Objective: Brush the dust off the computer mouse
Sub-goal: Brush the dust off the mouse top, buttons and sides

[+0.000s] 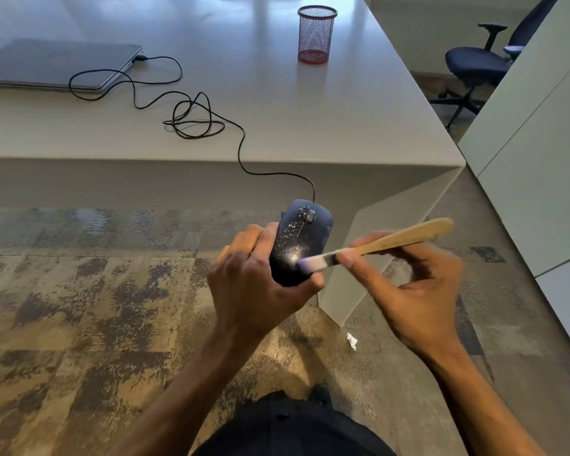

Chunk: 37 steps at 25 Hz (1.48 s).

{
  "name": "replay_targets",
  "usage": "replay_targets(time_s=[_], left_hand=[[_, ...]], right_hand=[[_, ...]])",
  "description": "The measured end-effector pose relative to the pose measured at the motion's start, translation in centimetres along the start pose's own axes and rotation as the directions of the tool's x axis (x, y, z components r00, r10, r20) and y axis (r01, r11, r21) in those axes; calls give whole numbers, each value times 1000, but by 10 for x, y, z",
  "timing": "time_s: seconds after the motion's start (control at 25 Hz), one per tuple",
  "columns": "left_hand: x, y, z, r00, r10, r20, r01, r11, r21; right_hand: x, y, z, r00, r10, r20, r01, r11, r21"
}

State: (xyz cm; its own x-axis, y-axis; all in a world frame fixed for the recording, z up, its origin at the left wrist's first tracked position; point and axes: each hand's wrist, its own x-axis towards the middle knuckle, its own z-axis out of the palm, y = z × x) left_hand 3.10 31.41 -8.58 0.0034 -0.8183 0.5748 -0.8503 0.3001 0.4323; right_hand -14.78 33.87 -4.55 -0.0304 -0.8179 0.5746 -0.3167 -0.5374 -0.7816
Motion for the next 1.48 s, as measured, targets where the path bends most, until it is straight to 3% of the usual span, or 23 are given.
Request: replay_targets(time_s=[0.16, 0.36, 0.48, 0.68, 1.0, 1.08, 1.2, 1.28, 1.4, 1.48], left_hand=[[1, 1, -1, 1000, 19, -8, -19, 999, -32], [0, -1, -2, 1000, -8, -9, 8, 1000, -3], [-2, -2, -2, 1000, -1, -8, 1, 1000, -1], [-1, -2, 0, 1000, 18, -19, -18, 1000, -17], [-4, 0, -3, 999, 16, -31, -17, 998, -58], [-3, -1, -3, 999, 12, -35, -14, 998, -62], [-3, -1, -4, 999, 6, -41, -8, 997, -71], [-3, 0, -4, 999, 2, -47, -6, 996, -86], [-3, 0, -4, 999, 5, -47, -10, 994, -109], [-4, 1, -4, 999, 4, -46, -9, 995, -101]], right_hand=[[-4, 0, 12, 994, 16, 111, -10, 998, -55], [12, 9, 7, 994, 32, -105, -46, 991, -128], [14, 6, 6, 983, 61, -171, -77, 994, -83], [4, -6, 17, 997, 51, 66, -50, 999, -15], [35, 28, -3, 974, 122, -189, -155, 973, -173], [36, 28, -7, 968, 118, -220, -152, 978, -145], [30, 21, -8, 992, 108, -68, -109, 994, -4], [29, 20, -8, 990, 139, 14, -139, 990, -6], [33, 27, -11, 976, 184, -114, -194, 977, -85], [31, 26, -12, 973, 182, -142, -186, 983, -14]])
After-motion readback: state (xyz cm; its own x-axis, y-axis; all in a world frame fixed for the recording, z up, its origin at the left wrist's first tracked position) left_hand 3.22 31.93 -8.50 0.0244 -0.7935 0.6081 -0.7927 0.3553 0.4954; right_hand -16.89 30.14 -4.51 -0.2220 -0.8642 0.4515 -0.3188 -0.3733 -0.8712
